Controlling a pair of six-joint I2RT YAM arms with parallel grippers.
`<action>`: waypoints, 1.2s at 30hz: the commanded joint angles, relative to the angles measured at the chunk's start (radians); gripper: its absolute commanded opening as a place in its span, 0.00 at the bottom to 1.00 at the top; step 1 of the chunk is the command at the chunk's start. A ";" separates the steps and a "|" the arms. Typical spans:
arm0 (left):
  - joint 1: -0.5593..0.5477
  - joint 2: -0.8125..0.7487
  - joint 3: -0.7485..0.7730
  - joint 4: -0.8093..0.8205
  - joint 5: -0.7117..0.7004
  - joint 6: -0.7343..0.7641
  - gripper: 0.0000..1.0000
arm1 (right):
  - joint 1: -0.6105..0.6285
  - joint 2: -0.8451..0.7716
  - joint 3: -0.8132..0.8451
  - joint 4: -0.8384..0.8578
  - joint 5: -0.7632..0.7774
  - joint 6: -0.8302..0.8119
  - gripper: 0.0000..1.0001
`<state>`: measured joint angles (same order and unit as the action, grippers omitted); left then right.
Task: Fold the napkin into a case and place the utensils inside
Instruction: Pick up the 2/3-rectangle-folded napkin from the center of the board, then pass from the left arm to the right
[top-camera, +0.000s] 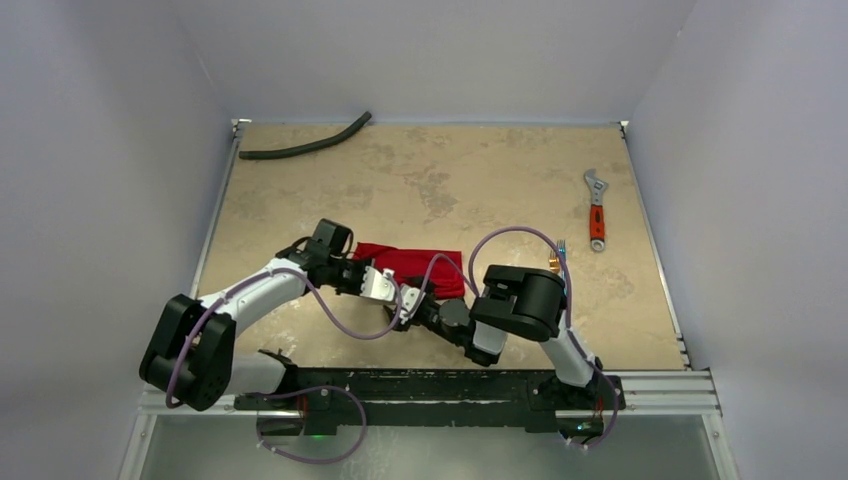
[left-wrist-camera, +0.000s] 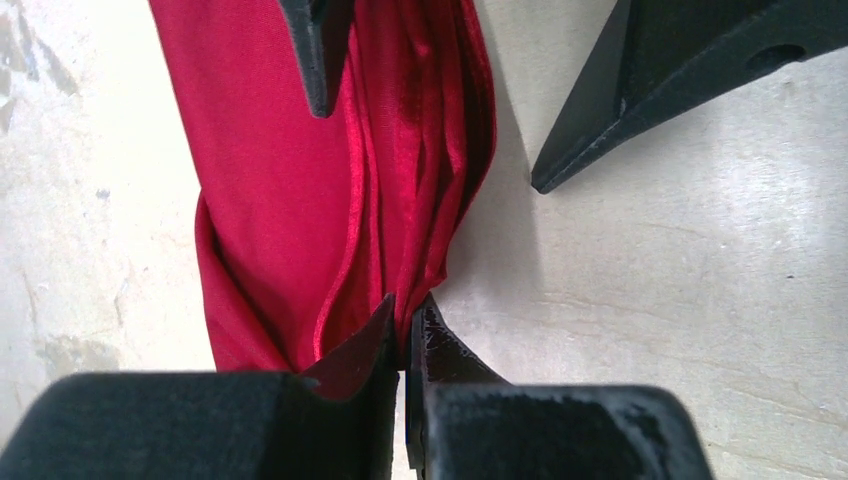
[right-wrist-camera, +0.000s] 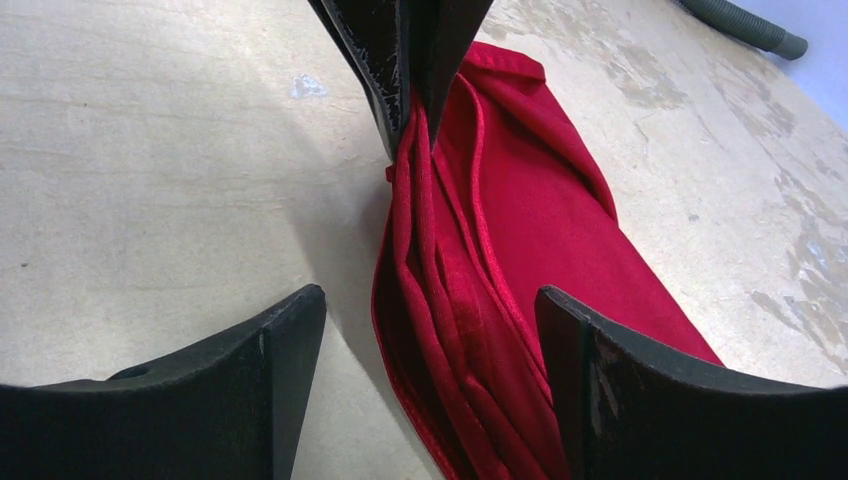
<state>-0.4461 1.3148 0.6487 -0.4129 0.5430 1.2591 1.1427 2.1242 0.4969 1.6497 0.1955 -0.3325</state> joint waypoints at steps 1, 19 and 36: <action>-0.035 -0.021 -0.009 -0.012 0.083 0.016 0.00 | -0.025 0.076 0.074 0.467 0.052 0.012 0.80; -0.034 -0.022 -0.014 -0.010 0.097 0.021 0.00 | -0.104 0.003 -0.019 0.470 -0.186 0.192 0.82; -0.034 -0.023 -0.036 -0.026 0.092 0.067 0.00 | -0.104 0.032 0.088 0.466 -0.219 0.109 0.69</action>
<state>-0.4793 1.3071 0.6369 -0.4187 0.5922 1.2797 1.0359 2.1479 0.5701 1.6066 -0.0059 -0.1822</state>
